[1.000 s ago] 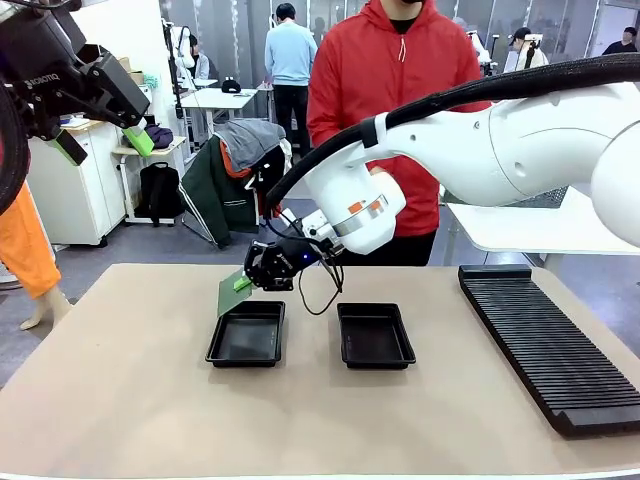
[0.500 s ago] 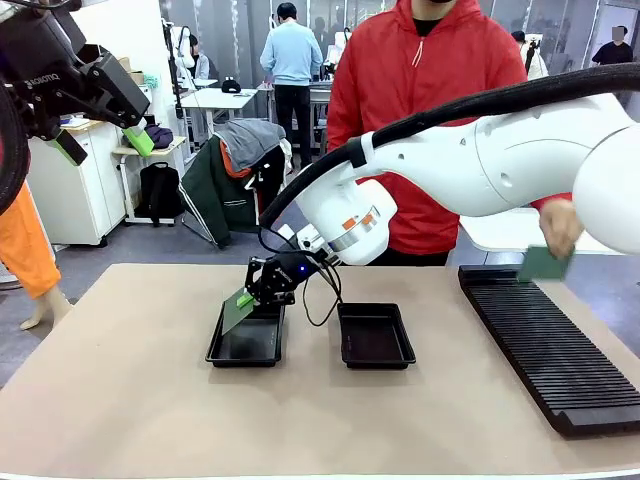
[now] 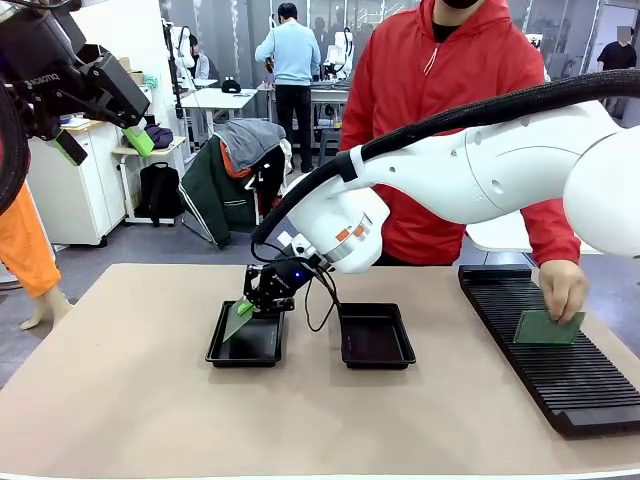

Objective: Inspect and transfer BCBs to ESD trays.
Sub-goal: Pick up the Blank PCB from the PCB Rack and place it in the left ESD tray.

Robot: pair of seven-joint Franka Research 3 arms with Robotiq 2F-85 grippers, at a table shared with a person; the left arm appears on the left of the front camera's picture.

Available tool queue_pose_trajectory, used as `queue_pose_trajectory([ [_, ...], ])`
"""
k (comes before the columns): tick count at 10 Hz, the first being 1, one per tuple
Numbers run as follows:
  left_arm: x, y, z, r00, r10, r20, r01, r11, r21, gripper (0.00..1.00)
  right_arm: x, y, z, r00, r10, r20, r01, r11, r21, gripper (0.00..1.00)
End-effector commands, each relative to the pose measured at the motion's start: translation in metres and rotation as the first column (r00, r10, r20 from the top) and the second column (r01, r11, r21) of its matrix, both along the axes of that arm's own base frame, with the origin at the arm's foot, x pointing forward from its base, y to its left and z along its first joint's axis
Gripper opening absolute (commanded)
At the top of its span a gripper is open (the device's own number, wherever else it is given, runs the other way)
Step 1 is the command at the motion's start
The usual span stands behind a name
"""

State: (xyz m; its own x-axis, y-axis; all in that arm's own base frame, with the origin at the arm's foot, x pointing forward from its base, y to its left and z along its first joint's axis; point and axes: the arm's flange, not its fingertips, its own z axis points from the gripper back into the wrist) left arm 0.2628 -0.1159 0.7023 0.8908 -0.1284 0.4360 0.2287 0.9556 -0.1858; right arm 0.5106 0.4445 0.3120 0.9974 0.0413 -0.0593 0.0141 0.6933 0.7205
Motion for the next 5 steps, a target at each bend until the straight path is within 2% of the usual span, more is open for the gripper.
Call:
queue_pose_trajectory([
  [1,0.0,0.001,0.0,1.0,0.005,-0.002,-0.005,1.0,0.005,1.0,-0.002,0.009,-0.002,1.0,-0.017,-0.015,0.016,0.999,-0.04,0.03],
  [5,0.0,0.001,0.0,1.0,0.005,-0.002,-0.005,1.0,0.005,1.0,-0.006,0.013,-0.013,1.0,-0.006,-0.029,0.003,0.993,-0.117,0.03],
])
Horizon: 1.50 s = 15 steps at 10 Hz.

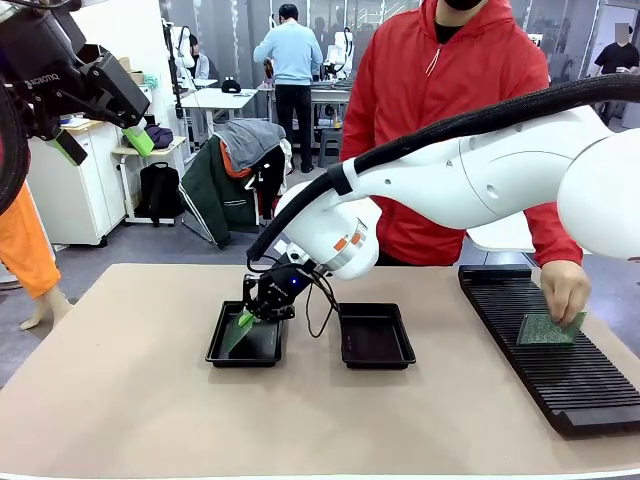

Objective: Inspect and transfer BCBs to ESD trays.
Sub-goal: Pick up the Blank PCB from the PCB Rack and place it in the left ESD tray.

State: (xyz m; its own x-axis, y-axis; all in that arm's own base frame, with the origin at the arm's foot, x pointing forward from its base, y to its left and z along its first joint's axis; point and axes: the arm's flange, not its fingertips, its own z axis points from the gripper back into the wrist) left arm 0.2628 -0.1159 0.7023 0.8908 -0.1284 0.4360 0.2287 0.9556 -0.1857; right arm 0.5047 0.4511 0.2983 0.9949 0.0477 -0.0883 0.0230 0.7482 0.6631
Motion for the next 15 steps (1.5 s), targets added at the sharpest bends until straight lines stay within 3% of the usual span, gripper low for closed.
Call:
queue_pose_trajectory([
  [1,0.0,0.001,0.0,1.0,0.005,-0.002,-0.005,1.0,0.005,1.0,-0.001,0.008,0.0,1.0,-0.015,-0.014,0.014,0.998,-0.06,0.03],
  [4,0.0,0.001,0.0,1.0,0.005,-0.002,-0.005,1.0,0.005,1.0,-0.002,0.007,0.001,1.0,-0.022,-0.004,0.022,0.998,-0.052,0.03],
  [7,0.0,0.001,0.0,1.0,0.005,-0.002,-0.005,1.0,0.005,1.0,-0.002,0.007,0.007,1.0,-0.019,-0.007,0.019,0.998,-0.065,0.36],
  [8,0.0,0.001,0.0,1.0,0.005,-0.002,-0.005,1.0,0.005,1.0,-0.001,0.006,0.011,1.0,-0.013,-0.009,0.012,0.997,-0.072,0.42],
  [9,0.0,0.001,0.0,1.0,0.005,-0.002,-0.005,1.0,0.005,1.0,-0.001,0.006,0.018,1.0,-0.005,-0.006,0.005,0.996,-0.088,0.55],
  [12,0.0,0.001,0.0,1.0,0.005,-0.002,-0.005,1.0,0.005,1.0,0.003,0.005,0.046,1.0,0.023,-0.015,-0.025,0.986,-0.164,0.8],
  [13,0.0,0.001,0.0,1.0,0.005,-0.002,-0.005,1.0,0.005,1.0,0.003,0.005,0.058,0.999,0.032,-0.023,-0.036,0.975,-0.217,0.94],
  [15,0.0,0.001,0.0,1.0,0.005,-0.002,-0.005,1.0,0.005,1.0,-0.001,-0.002,0.089,0.998,0.042,-0.049,-0.056,0.945,-0.321,1.0],
])
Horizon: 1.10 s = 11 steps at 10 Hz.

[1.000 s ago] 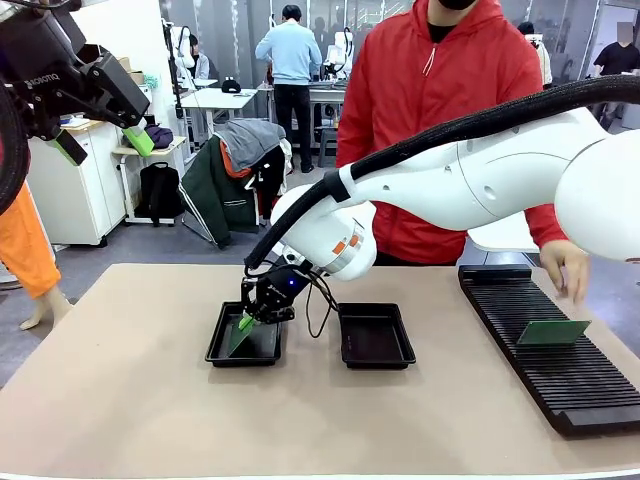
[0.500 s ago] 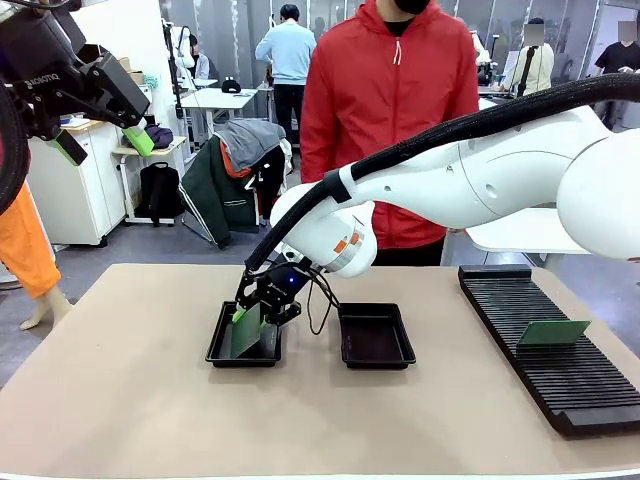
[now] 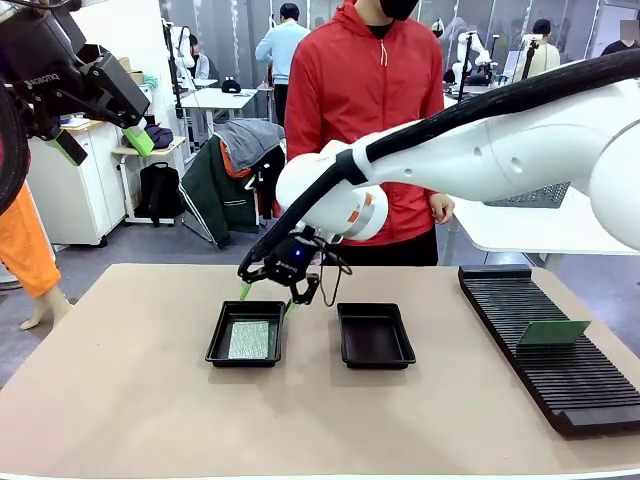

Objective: Inspect and transfer BCBs to ESD trays.
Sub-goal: Pick up the Blank PCB from the PCB Rack and place it in the left ESD tray.

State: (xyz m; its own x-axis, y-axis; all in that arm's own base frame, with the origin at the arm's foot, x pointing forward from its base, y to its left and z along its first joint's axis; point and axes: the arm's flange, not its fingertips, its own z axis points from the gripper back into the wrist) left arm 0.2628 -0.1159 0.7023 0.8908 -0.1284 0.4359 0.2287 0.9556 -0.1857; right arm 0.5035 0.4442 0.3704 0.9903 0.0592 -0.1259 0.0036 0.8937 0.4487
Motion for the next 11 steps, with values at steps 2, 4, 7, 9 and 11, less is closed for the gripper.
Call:
queue_pose_trajectory([
  [2,0.0,0.001,0.0,1.0,0.005,-0.002,-0.005,1.0,0.005,1.0,-0.007,-0.006,0.049,1.0,0.013,-0.014,-0.014,0.99,-0.143,1.0],
  [4,0.0,0.001,0.0,1.0,0.005,-0.002,-0.005,1.0,0.005,1.0,-0.014,-0.016,0.072,1.0,0.008,-0.012,-0.01,0.976,-0.219,1.0],
  [7,0.0,0.001,0.0,1.0,0.005,-0.002,-0.005,1.0,0.005,1.0,-0.014,-0.019,0.091,1.0,0.007,0.007,-0.005,0.963,-0.268,1.0],
  [9,0.0,0.001,0.0,1.0,0.005,-0.002,-0.005,1.0,0.005,1.0,-0.016,-0.023,0.087,1.0,0.025,-0.004,-0.026,0.974,-0.227,1.0],
  [11,0.0,0.001,0.0,1.0,0.005,-0.002,-0.005,1.0,0.005,1.0,-0.016,-0.023,0.087,1.0,0.025,-0.004,-0.026,0.974,-0.227,1.0],
])
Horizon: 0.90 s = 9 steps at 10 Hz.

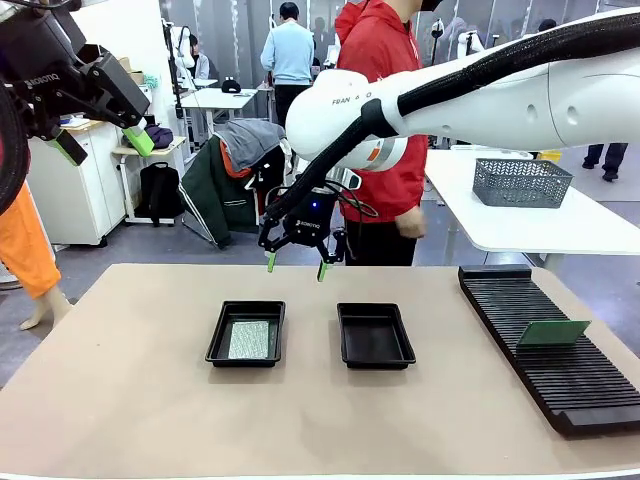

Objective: Inspect and transfer BCBs to ESD trays.
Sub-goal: Pick up the Blank PCB from the PCB Rack and place it in the left ESD tray, then pick up the ESD tray and place it on the left side of the table.

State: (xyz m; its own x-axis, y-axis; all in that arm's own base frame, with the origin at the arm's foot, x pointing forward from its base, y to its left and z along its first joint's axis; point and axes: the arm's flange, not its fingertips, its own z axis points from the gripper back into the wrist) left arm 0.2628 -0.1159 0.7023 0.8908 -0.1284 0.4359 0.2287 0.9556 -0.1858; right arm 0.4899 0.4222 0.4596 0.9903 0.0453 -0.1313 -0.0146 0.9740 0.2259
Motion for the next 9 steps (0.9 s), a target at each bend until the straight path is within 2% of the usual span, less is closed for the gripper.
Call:
queue_pose_trajectory([
  [1,-0.0001,0.0006,-0.0001,1.0,0.005,-0.002,-0.005,1.0,0.005,1.0,-0.0022,-0.0006,-0.0017,1.0,0.008,-0.009,-0.008,1.0,0.009,1.0],
  [9,-0.0001,0.0006,-0.0001,1.0,0.005,-0.002,-0.005,1.0,0.005,1.0,-0.0022,-0.0006,-0.0017,1.0,0.008,-0.009,-0.008,1.0,0.009,1.0],
])
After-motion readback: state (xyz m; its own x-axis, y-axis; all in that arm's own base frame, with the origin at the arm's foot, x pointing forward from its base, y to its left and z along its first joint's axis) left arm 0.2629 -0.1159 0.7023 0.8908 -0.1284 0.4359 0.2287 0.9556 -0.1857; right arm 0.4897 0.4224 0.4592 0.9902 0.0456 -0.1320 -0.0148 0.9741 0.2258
